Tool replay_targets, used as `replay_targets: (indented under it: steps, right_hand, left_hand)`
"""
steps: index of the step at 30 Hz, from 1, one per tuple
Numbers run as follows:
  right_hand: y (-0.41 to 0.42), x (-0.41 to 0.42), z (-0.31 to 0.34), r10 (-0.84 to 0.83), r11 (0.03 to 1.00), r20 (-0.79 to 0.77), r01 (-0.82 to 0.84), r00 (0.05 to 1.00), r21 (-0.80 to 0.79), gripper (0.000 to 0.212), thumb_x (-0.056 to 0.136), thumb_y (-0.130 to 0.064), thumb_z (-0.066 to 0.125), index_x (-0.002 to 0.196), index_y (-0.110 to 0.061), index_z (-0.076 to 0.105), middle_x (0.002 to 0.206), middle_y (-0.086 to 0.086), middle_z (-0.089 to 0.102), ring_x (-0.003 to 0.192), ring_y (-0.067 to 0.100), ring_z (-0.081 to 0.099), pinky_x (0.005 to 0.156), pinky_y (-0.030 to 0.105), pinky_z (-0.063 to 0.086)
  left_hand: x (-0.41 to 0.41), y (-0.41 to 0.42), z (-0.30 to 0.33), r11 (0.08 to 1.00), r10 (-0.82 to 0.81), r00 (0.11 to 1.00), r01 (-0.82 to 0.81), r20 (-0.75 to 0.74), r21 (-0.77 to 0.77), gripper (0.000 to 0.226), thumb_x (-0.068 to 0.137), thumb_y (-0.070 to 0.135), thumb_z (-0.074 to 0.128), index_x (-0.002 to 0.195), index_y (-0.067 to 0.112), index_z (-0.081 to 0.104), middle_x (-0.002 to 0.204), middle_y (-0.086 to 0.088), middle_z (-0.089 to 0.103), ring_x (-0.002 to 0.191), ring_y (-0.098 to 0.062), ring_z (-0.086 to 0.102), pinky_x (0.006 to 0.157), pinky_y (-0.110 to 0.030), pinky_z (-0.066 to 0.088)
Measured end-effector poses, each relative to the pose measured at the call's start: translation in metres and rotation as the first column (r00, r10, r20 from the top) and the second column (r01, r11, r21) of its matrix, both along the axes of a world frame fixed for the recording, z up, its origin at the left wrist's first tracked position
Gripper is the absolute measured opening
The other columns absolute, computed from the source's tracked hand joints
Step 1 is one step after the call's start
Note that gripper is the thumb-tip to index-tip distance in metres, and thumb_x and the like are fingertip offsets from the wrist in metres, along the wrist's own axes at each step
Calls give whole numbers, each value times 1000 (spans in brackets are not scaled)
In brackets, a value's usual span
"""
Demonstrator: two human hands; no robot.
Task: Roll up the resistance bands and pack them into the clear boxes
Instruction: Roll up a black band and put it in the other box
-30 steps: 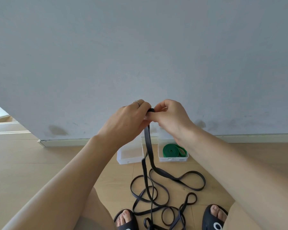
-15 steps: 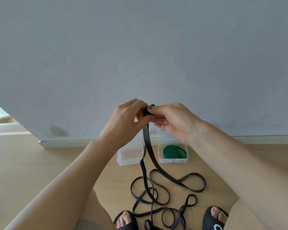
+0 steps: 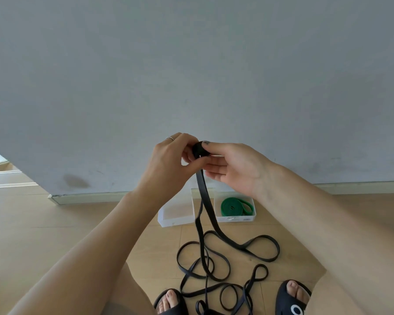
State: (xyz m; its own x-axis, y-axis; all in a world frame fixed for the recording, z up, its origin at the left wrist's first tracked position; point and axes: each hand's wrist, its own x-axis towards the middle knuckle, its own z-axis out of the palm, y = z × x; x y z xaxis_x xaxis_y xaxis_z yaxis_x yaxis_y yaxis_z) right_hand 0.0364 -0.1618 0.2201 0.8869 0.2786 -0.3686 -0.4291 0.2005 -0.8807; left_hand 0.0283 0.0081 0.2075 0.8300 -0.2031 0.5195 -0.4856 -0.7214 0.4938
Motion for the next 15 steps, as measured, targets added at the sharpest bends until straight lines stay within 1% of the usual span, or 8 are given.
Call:
replay_targets:
  steps: [2,4,6,8,9,11,13,15]
  right_hand:
    - [0,1,0,12,1000,-1,-12,1000,21,15,98,-22,68,106,-12,75,98,9,77,95,22,72,101,36,53]
    - [0,2,1,34,999,48,-32,998,-43,21,98,-25,68,109,-9,76,99,8,75,94,21,70,99,36,54]
    - [2,1,1,61,967,156,-20,986,-254,27,98,-29,66,101,-4,77,87,8,69,84,21,64,88,34,54]
    - [8,-3,2,120,877,268,25,956,-480,27,96,-31,62,83,-8,66,77,12,49,75,26,47,72,38,42]
    - [11,-5,3,146,839,297,42,944,-543,25,94,-31,62,81,-10,60,78,9,43,75,24,42,70,37,36]
    - [14,-7,2,152,806,309,63,939,-588,33,89,-34,70,96,-3,58,87,3,54,81,20,52,71,33,38]
    - [15,-8,3,96,787,316,123,944,-605,50,82,-38,79,115,-10,55,107,-2,62,97,16,60,72,29,43]
    - [14,-11,6,39,753,370,216,928,-622,49,77,-37,83,110,-12,57,108,4,63,98,19,61,74,33,49]
  left_hand:
    - [0,1,1,1000,18,1000,-18,-11,-21,19,85,19,82,99,14,70,86,4,66,81,-9,62,76,-16,50]
    - [2,4,1,1000,23,1000,-23,-20,-5,15,87,19,81,97,15,70,83,7,65,82,-8,60,74,-14,47]
    - [3,8,1,999,4,1000,-3,-19,50,12,89,20,79,94,16,69,80,9,62,76,-8,58,71,-15,45]
    - [2,7,0,990,-31,999,30,6,139,12,91,22,76,93,13,68,79,6,61,71,-13,57,68,-26,48]
    - [1,6,0,982,-45,999,41,17,183,11,92,21,73,94,11,68,81,4,62,70,-17,57,66,-33,50]
    - [2,5,0,968,-74,997,63,35,244,11,90,17,66,97,9,68,84,-1,64,69,-25,58,61,-42,52]
    - [3,3,2,955,-105,993,86,52,285,17,85,16,62,98,8,69,87,-3,66,69,-29,59,59,-43,53]
    - [2,1,4,944,-126,990,99,66,316,20,83,16,62,99,7,69,89,-4,66,69,-31,61,59,-44,54]
